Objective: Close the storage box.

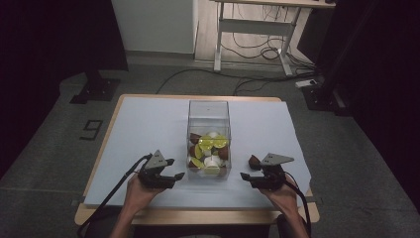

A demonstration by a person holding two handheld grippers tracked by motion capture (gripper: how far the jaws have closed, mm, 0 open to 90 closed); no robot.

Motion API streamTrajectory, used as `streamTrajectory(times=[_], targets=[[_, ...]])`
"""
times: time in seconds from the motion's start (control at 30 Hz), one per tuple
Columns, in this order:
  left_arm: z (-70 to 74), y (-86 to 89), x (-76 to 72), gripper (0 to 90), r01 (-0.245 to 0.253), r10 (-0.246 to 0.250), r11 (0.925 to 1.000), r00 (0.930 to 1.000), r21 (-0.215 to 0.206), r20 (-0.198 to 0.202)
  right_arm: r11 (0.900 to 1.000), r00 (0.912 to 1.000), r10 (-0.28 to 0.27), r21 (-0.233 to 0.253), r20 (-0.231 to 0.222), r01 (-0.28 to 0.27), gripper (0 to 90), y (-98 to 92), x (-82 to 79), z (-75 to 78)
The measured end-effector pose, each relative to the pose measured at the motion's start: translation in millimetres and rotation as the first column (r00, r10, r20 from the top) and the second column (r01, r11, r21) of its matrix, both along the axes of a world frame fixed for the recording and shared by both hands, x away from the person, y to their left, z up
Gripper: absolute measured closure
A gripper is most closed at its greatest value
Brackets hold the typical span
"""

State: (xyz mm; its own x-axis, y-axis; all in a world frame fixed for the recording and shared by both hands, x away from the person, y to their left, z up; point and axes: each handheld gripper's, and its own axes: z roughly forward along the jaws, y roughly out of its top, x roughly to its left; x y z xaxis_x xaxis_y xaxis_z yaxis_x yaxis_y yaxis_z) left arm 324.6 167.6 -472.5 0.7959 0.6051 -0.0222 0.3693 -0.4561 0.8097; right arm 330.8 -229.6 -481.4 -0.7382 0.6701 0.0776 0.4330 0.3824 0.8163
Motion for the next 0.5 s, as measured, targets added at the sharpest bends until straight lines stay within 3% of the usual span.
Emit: streamTrajectory(times=[0.23, 0.5], targets=[[1.7, -4.0, 1.3, 43.0, 0.022, -0.022, 0.9995, 0.9997, -0.022, -0.004, 0.997, 0.997, 0.077, 0.009, -0.009, -0.077, 52.2, 13.1, 1.0, 6.1], [3.7, -8.2, 2.6, 52.1, 0.036, -0.036, 0.9984, 0.9993, -0.043, -0.005, 0.993, 0.9934, 0.115, 0.014, 0.001, -0.115, 61.2, 23.7, 2.8, 12.7]])
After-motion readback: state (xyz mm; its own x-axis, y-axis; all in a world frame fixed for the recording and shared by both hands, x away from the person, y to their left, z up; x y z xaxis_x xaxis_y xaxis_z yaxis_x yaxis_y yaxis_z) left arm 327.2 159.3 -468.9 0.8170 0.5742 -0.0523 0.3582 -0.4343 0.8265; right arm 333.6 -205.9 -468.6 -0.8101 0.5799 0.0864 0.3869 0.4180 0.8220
